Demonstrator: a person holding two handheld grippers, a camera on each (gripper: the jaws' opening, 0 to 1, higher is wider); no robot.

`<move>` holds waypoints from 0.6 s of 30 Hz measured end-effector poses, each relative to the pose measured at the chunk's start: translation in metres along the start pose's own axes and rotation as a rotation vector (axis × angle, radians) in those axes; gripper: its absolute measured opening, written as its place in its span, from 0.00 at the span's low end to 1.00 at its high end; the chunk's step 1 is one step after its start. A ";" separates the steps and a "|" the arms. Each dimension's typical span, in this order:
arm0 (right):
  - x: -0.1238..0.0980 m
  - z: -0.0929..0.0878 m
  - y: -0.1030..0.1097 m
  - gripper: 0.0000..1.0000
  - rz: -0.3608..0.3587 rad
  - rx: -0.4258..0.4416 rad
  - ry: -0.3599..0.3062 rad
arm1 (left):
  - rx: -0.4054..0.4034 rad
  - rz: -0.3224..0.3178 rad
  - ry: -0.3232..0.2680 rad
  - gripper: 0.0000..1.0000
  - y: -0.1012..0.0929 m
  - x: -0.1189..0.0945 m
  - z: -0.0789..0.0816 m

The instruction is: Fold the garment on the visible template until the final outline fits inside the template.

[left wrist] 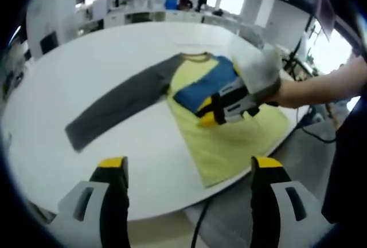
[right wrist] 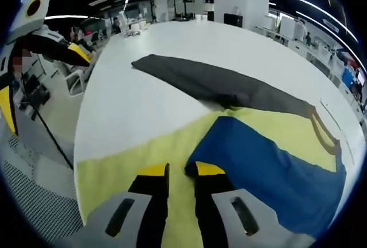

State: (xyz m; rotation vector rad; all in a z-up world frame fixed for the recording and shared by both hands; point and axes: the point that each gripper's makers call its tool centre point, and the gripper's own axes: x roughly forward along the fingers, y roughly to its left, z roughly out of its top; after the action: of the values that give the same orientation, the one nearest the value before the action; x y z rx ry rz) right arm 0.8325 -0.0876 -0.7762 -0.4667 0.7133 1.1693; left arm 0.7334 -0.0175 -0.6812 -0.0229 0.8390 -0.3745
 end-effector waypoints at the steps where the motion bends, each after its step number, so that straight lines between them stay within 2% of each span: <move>1: 0.000 0.000 0.001 0.19 0.000 -0.002 0.000 | 0.001 0.000 -0.001 0.84 0.000 0.000 0.000; 5: 0.000 -0.001 0.005 0.22 0.000 -0.060 0.006 | 0.006 0.001 -0.008 0.84 -0.003 -0.003 0.003; 9: 0.001 0.000 0.002 0.22 0.013 -0.081 0.017 | 0.007 0.004 -0.015 0.84 -0.005 -0.005 0.005; 12: 0.000 0.000 0.002 0.23 0.056 -0.075 0.031 | 0.009 0.000 -0.011 0.84 -0.011 -0.005 0.004; 14: 0.000 -0.001 -0.002 0.21 0.057 -0.075 0.040 | 0.019 -0.019 -0.005 0.85 -0.018 -0.005 0.003; 16: -0.002 0.000 -0.002 0.21 0.058 -0.034 0.040 | 0.020 -0.028 -0.003 0.85 -0.021 -0.006 0.003; 18: -0.005 0.001 -0.003 0.27 0.045 -0.023 0.028 | 0.025 -0.029 -0.003 0.85 -0.023 -0.007 0.004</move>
State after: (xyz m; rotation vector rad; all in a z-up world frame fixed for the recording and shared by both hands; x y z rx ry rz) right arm 0.8344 -0.0910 -0.7715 -0.4888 0.7382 1.2164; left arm 0.7248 -0.0374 -0.6698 -0.0122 0.8321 -0.4117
